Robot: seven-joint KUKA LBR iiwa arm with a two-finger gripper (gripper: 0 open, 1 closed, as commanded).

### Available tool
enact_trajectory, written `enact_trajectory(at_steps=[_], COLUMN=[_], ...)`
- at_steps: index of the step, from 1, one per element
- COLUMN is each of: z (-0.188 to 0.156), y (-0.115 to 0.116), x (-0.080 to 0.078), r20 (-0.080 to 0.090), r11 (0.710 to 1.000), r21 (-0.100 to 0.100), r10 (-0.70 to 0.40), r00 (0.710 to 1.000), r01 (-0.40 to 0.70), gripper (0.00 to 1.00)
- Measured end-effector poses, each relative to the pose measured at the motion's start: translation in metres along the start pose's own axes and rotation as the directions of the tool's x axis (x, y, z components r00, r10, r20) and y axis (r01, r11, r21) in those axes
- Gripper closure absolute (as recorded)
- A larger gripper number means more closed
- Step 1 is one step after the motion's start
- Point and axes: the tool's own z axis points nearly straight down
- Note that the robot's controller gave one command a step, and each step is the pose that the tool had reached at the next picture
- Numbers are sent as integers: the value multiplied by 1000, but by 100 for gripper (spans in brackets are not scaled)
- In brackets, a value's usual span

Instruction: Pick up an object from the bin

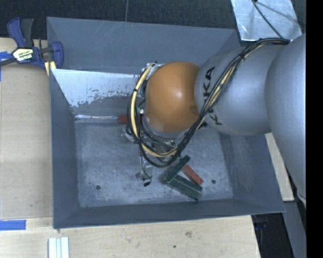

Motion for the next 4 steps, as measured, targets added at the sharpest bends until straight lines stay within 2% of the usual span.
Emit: enact_trajectory(at_steps=[1, 2, 3, 4], z=[19, -11, 42, 40], y=[-52, -145, -147, -148], x=[-25, 25, 57, 56], r20=[6, 2, -2, 1], r11=[999, 994, 952, 953], r21=[0, 1, -4, -4], r10=[35, -106, 305, 303], r00=[999, 994, 952, 953], r01=[-35, 106, -305, -303], gripper=[0, 0, 0, 100])
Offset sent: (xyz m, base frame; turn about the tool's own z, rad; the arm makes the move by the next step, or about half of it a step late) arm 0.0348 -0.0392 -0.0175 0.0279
